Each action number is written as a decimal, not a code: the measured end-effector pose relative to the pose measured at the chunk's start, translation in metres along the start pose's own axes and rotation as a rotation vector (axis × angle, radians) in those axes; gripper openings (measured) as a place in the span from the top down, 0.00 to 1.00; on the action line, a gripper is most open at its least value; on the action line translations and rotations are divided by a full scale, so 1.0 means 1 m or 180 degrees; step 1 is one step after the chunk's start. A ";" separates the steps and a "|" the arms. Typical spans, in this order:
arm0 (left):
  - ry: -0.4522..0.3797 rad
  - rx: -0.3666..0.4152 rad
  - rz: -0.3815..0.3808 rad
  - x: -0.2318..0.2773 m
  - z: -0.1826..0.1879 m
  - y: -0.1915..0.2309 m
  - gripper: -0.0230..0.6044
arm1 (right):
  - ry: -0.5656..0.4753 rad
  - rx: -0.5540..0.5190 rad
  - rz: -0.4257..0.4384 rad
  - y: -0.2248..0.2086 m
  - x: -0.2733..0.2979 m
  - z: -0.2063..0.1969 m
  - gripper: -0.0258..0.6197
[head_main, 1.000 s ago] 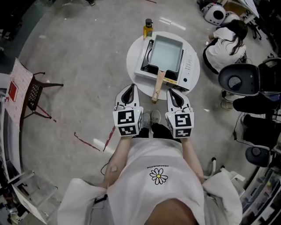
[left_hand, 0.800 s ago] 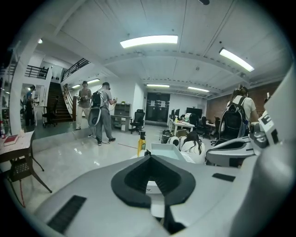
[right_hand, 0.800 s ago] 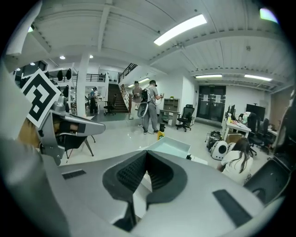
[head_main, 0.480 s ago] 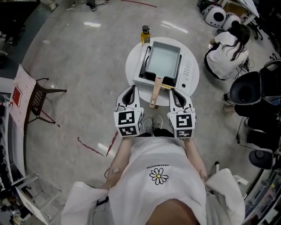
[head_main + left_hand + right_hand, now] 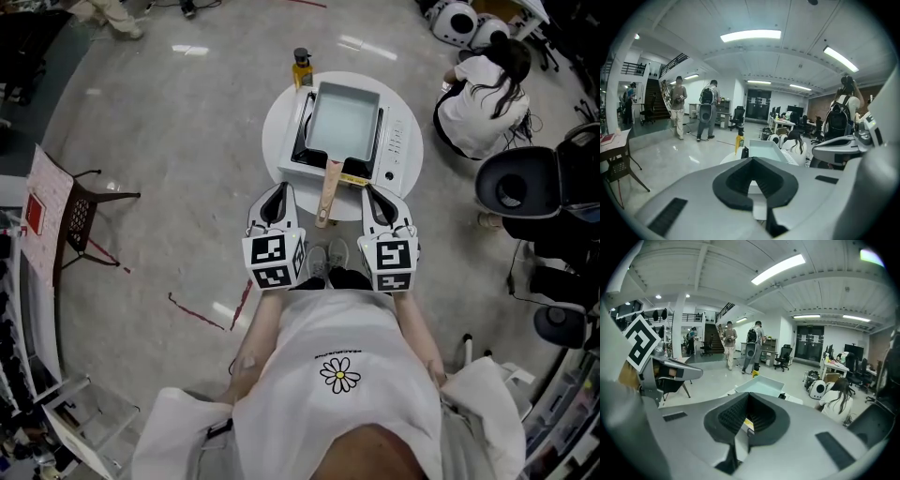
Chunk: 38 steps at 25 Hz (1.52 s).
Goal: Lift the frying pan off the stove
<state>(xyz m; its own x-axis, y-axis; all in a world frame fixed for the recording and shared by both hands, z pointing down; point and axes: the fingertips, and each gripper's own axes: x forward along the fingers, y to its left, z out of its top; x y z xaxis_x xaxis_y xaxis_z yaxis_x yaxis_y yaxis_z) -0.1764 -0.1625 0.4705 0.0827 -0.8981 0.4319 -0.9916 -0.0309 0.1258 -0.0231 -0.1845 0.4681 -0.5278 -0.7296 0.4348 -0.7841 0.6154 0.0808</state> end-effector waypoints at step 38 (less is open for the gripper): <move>0.1653 -0.3703 -0.2920 0.100 -0.071 -0.088 0.59 | 0.0483 0.0388 -0.0270 -0.034 -0.039 -0.068 0.96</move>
<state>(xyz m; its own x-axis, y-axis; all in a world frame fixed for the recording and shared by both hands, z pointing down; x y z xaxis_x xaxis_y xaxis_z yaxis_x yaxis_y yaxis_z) -0.0740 -0.2185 0.5666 0.8576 -0.5125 0.0421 0.0118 0.1014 0.9948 0.0463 -0.1566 0.5092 -0.4101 -0.7184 0.5619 -0.8622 0.5062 0.0179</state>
